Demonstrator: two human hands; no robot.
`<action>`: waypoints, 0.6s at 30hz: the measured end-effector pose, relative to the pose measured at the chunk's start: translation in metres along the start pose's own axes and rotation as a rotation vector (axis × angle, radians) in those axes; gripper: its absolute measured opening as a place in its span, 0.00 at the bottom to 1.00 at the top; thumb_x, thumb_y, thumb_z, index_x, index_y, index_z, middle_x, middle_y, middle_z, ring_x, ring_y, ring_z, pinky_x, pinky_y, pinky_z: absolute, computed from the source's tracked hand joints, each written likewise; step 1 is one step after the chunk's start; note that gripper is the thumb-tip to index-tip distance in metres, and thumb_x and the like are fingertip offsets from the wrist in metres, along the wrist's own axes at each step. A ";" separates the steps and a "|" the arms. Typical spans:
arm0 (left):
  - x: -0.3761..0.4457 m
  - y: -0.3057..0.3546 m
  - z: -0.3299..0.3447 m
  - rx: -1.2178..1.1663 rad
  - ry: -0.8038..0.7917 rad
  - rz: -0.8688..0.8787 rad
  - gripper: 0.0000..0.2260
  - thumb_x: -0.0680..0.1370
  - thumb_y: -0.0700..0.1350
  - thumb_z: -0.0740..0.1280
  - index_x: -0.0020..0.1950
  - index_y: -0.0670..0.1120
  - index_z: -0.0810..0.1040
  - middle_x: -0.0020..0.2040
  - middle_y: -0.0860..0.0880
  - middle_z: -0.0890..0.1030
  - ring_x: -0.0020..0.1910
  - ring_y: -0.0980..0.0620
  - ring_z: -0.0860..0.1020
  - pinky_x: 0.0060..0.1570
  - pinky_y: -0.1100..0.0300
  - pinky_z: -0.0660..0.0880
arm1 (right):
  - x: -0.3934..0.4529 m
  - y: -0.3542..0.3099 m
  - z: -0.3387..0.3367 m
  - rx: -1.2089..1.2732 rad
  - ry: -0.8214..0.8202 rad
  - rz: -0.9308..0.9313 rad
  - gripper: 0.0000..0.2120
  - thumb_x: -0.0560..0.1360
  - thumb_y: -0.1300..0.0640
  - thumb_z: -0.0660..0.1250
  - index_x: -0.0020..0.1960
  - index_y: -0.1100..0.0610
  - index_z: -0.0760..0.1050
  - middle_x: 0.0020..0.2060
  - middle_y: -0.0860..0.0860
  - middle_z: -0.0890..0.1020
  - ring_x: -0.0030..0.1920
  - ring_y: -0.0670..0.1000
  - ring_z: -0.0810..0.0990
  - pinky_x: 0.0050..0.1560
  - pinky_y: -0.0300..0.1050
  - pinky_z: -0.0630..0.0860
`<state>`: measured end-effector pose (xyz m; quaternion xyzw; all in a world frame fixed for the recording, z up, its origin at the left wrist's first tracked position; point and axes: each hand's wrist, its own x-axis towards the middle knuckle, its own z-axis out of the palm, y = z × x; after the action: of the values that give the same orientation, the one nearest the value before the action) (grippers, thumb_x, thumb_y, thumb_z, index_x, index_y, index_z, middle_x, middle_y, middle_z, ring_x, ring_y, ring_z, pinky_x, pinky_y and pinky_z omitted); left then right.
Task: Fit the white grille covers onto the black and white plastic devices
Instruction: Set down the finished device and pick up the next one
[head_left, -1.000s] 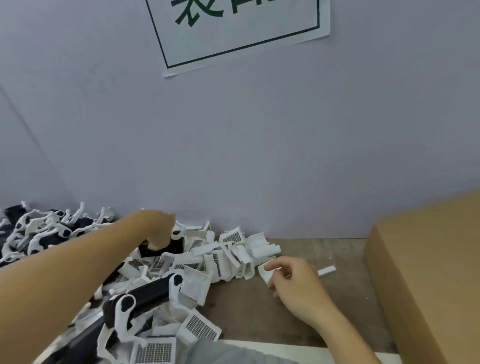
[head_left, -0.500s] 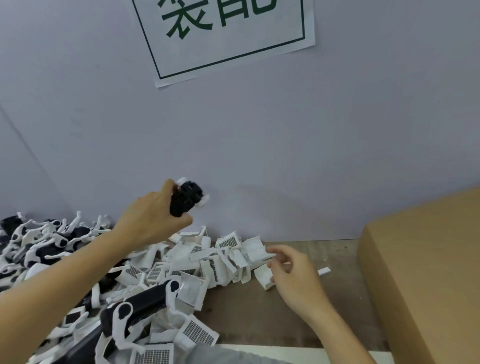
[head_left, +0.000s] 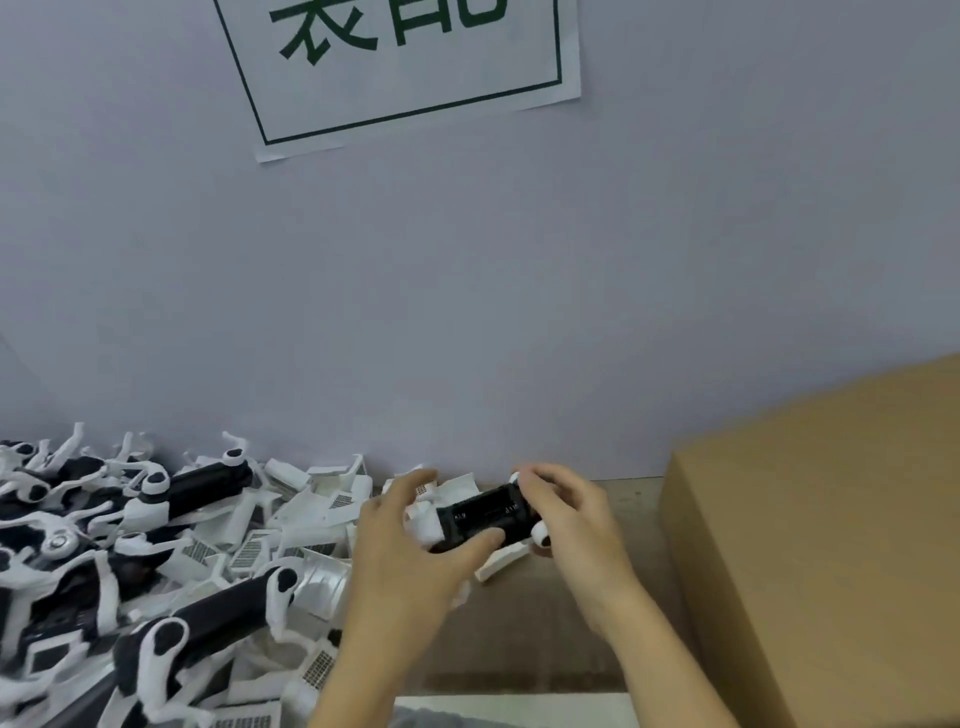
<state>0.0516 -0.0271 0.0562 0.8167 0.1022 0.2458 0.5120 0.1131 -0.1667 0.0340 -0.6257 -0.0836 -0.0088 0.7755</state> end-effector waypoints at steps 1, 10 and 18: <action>-0.001 -0.003 0.005 -0.091 0.082 -0.052 0.29 0.66 0.47 0.81 0.63 0.57 0.72 0.57 0.57 0.72 0.49 0.59 0.79 0.40 0.64 0.79 | 0.001 0.002 0.000 0.019 0.036 0.039 0.06 0.80 0.52 0.66 0.47 0.51 0.81 0.41 0.46 0.84 0.44 0.47 0.81 0.38 0.39 0.78; -0.013 -0.011 0.030 -0.194 0.207 -0.123 0.20 0.80 0.55 0.67 0.30 0.51 0.80 0.28 0.52 0.81 0.27 0.56 0.76 0.36 0.57 0.75 | -0.007 0.004 0.020 0.080 0.176 0.066 0.12 0.81 0.45 0.61 0.53 0.54 0.74 0.47 0.51 0.84 0.45 0.48 0.84 0.42 0.43 0.82; 0.001 -0.012 0.027 -0.841 0.036 -0.351 0.11 0.83 0.48 0.63 0.58 0.46 0.83 0.53 0.43 0.86 0.54 0.45 0.84 0.57 0.48 0.78 | -0.026 0.004 0.037 -0.423 0.074 -0.235 0.09 0.77 0.47 0.68 0.49 0.45 0.68 0.44 0.41 0.77 0.47 0.40 0.77 0.44 0.35 0.75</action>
<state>0.0669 -0.0423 0.0362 0.5039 0.1392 0.1897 0.8311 0.0836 -0.1323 0.0344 -0.7594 -0.1237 -0.1394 0.6234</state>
